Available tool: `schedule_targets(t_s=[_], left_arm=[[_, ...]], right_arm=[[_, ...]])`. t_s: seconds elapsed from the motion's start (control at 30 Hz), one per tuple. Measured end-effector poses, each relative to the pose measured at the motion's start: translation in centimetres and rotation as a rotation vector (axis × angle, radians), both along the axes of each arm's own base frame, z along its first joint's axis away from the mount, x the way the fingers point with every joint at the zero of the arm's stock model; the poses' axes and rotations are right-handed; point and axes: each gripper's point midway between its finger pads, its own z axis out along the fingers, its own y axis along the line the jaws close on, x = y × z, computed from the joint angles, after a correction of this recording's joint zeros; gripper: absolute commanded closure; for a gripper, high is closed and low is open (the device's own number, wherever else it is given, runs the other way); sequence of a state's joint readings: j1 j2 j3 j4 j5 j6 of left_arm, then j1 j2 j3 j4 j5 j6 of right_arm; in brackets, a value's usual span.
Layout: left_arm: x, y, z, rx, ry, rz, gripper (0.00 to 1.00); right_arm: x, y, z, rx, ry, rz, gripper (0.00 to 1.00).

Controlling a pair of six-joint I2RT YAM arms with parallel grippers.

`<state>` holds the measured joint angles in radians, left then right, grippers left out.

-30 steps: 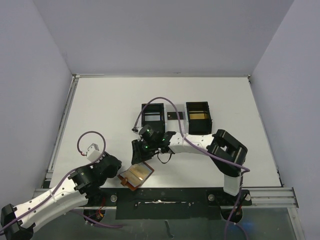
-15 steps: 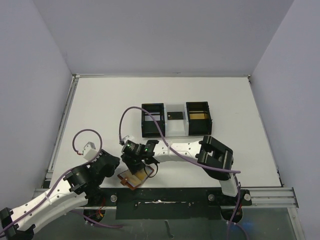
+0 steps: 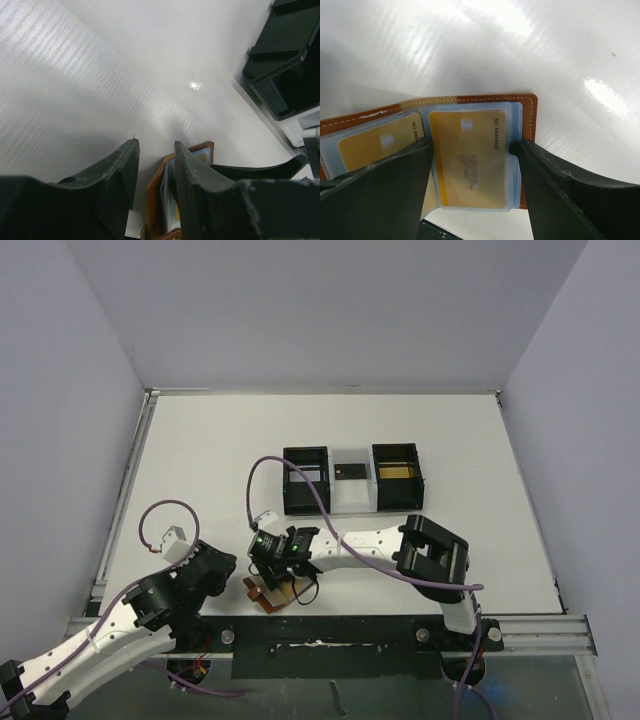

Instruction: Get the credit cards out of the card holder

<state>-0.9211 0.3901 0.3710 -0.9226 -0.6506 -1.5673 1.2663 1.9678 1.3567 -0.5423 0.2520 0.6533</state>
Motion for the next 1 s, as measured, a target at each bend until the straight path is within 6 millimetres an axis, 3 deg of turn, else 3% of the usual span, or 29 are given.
schedule_targets(t_s=[0.1, 0.23, 0.43, 0.53, 0.7, 0.83, 1.0], left_arm=[[0.0, 0.0, 0.0, 0.004, -0.002, -0.006, 0.67], [0.5, -0.9, 0.5, 0.017, -0.027, -0.057, 0.65], [1.8, -5.7, 1.2, 0.026, -0.061, -0.263, 0.52], [2.2, -7.9, 1.0, 0.047, -0.046, -0.365, 0.49], [3.4, -11.5, 2.1, 0.031, -0.034, -0.502, 0.48], [4.2, -13.3, 3.6, -0.033, -0.062, -0.573, 0.53], [3.3, -14.9, 4.8, -0.11, -0.059, -0.683, 0.71]], right_arm=[[0.5, -1.4, 0.1, -0.013, -0.025, -0.072, 0.33], [1.0, -5.4, 0.1, -0.046, -0.039, -0.207, 0.34], [1.9, -12.1, 0.3, -0.105, -0.034, -0.41, 0.3], [2.3, -14.0, 0.8, -0.119, -0.028, -0.466, 0.26], [3.4, -13.7, 4.1, 0.016, -0.03, -0.506, 0.29], [4.0, -12.8, 6.4, 0.198, -0.004, -0.53, 0.41], [3.2, -13.4, 5.1, 0.364, 0.079, -0.591, 0.54]])
